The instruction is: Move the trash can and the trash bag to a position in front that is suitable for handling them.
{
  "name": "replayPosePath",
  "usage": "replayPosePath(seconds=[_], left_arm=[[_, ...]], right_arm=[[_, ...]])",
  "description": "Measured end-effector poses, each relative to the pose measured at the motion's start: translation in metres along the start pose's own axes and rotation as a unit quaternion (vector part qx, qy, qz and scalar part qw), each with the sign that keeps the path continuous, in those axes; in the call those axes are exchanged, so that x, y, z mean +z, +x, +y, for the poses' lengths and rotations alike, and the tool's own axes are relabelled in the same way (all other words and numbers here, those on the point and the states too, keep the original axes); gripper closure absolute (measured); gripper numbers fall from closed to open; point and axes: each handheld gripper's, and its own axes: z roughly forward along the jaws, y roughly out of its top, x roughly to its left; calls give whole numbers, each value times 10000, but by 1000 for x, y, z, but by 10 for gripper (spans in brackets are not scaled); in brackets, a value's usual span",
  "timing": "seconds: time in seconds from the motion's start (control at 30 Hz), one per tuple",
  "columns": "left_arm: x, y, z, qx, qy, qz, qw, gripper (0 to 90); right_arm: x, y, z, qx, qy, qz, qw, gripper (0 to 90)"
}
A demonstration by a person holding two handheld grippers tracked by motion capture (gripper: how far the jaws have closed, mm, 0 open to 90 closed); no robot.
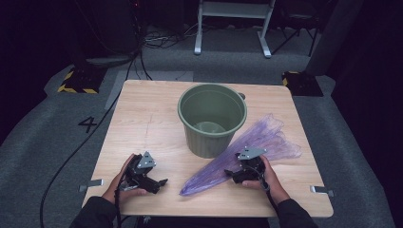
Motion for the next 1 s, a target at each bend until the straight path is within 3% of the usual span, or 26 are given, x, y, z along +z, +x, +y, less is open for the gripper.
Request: replayPosePath(seconds=[0.23, 0.27, 0.3, 0.33, 0.37, 0.4, 0.43, 0.47, 0.5, 0.53, 0.57, 0.83, 1.0], left_arm=[[0, 0, 0, 0, 0, 1, 10000, 0], [0, 0, 0, 0, 0, 2, 10000, 0], [0, 0, 0, -2, 0, 0, 10000, 0], [0, 0, 0, -2, -1, 1, 10000, 0], [0, 0, 0, -4, 0, 2, 10000, 0], [0, 0, 0, -8, 5, 2, 10000, 0], [0, 0, 0, -7, 10, 6, 10000, 0], [0, 0, 0, -8, 12, 7, 10000, 0], [0, 0, 0, -8, 12, 7, 10000, 0], [0, 0, 0, -8, 12, 7, 10000, 0], [0, 0, 0, -8, 11, 7, 10000, 0], [0, 0, 1, -8, 13, 12, 10000, 0], [0, 0, 1, -11, 7, 14, 10000, 0]], right_arm=[[0, -4, 0, 144, 16, -20, 9999, 210], [-1, -5, -1, 145, 7, -28, 9999, 238], [-4, -8, -2, 199, -38, -66, 9998, 327], [-4, -8, -2, 199, -38, -66, 9998, 327], [-7, -12, -4, 278, -86, -129, 9995, 416], [-7, -12, -4, 278, -86, -129, 9995, 416], [-10, -15, -7, 350, -126, -197, 9991, 506], [-10, -15, -7, 350, -126, -197, 9991, 506], [-12, -19, -9, 443, -169, -266, 9985, 583], [-12, -19, -9, 443, -169, -266, 9985, 583], [-14, -22, -12, 524, -215, -312, 9979, 650], [-16, -29, -15, 628, -274, -455, 9966, 840], [-18, -35, -17, 718, -267, -615, 9952, 883]])
